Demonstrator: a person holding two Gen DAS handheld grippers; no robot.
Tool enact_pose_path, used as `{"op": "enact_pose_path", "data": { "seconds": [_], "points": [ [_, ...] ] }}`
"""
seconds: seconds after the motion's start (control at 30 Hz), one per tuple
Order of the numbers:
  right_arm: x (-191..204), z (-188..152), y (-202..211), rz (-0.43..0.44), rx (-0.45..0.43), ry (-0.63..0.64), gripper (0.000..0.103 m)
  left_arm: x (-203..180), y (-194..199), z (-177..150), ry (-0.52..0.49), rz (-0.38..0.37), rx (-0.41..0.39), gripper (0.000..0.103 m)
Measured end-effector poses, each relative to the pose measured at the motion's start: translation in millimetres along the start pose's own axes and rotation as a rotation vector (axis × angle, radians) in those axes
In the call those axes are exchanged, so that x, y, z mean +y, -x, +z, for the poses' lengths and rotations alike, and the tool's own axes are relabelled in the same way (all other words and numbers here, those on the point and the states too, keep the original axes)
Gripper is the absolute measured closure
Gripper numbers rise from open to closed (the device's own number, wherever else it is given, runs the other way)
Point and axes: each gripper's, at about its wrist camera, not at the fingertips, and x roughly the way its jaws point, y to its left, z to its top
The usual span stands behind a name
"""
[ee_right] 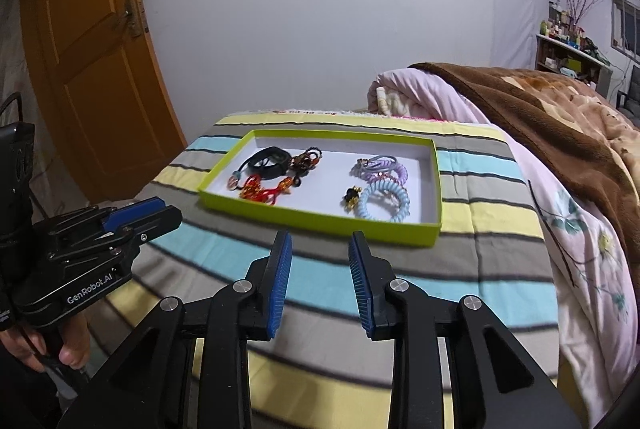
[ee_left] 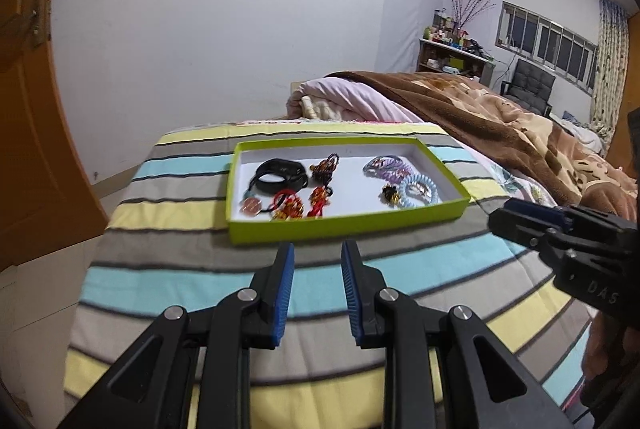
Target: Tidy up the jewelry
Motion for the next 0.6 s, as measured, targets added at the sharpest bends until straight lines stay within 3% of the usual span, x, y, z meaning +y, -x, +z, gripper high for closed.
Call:
{"op": "enact_pose_path", "data": {
  "seconds": [0.23, 0.6],
  "points": [
    [13, -23, 33, -0.012, -0.022, -0.004, 0.073, -4, 31, -23, 0.008, 0.048, -0.017, 0.077],
    [30, -56, 66, -0.025, -0.031, 0.002, 0.073, -16, 68, -48, 0.028, 0.032, -0.038, 0.077]
  ]
}}
